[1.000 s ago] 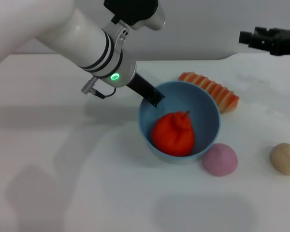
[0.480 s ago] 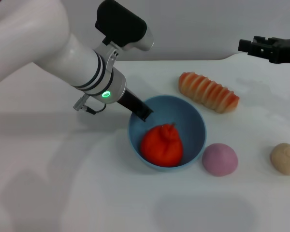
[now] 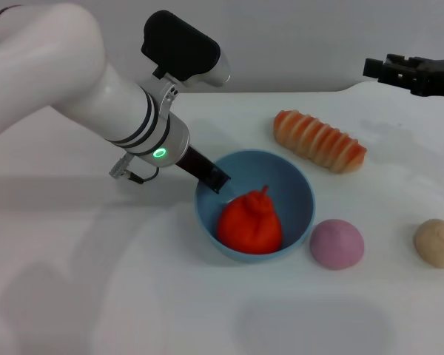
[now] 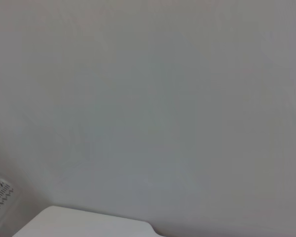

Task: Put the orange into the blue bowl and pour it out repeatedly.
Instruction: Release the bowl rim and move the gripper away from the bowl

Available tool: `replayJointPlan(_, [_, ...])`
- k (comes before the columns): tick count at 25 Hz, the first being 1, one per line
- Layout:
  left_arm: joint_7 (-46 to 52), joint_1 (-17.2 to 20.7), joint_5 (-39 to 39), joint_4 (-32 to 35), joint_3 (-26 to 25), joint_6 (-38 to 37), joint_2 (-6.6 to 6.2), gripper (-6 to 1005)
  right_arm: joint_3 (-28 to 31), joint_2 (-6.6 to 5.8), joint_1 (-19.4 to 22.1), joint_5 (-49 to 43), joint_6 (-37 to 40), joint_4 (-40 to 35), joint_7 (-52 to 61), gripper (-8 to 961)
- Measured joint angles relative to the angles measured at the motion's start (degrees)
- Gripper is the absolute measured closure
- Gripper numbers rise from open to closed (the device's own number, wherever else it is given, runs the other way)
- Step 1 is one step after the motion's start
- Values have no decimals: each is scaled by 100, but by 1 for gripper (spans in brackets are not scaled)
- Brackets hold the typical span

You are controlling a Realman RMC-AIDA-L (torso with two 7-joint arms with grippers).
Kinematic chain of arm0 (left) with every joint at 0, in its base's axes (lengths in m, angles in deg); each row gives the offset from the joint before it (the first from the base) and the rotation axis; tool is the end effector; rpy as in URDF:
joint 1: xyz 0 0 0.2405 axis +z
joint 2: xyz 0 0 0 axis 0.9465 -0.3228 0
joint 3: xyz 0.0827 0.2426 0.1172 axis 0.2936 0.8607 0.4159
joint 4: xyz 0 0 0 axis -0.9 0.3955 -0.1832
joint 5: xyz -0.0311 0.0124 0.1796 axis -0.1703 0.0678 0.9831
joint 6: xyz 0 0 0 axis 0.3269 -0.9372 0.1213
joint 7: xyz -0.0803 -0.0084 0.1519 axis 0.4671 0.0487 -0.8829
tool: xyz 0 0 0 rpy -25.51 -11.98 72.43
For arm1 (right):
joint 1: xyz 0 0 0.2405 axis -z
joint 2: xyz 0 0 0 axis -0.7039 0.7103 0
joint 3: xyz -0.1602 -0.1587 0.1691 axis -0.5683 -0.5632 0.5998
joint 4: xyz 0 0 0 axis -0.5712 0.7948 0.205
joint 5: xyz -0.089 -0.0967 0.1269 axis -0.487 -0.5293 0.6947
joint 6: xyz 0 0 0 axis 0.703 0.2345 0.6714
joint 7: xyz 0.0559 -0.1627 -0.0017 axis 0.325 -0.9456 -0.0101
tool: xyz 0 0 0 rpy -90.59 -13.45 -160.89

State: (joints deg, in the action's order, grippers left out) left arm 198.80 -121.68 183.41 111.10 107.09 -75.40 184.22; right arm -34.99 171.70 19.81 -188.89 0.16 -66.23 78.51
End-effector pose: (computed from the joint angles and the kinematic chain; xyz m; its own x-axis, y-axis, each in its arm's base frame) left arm -0.1831 0.4061 -0.1207 0.8022 0.5858 -0.1157 0.4870 -0.7540 -0.4408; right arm 0.2458 0.3832 0.0304 0.5659 -0.4672 -0.6793 -0.7772 -0.5773 -0.2503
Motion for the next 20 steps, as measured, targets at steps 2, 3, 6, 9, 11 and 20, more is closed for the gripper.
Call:
replayJointPlan(2, [5,16,2,10,36,10,3,997,0,0,-7,1,1,27,-7,394])
replayJointPlan(3, [7,18,3,13,68,17,6,997,0,0,-12,2,0,33,-12,394])
replayJointPlan(6, [13,24,4,39,137,35,7,966,0,0,-26,4,-12,64,-44,394])
replayJointPlan(9, [51,53,2,103,139,76,1,876,0,0,-34,10,-39,82,-87,393])
replayJointPlan(11, [117,100,2,239,139,91,-11,800,0,1,-21,31,-41,84,-100,393])
replayJointPlan(20, [251,667,13,1469,85,127,-50,416,0,9,-22,75,-48,98,-223,391])
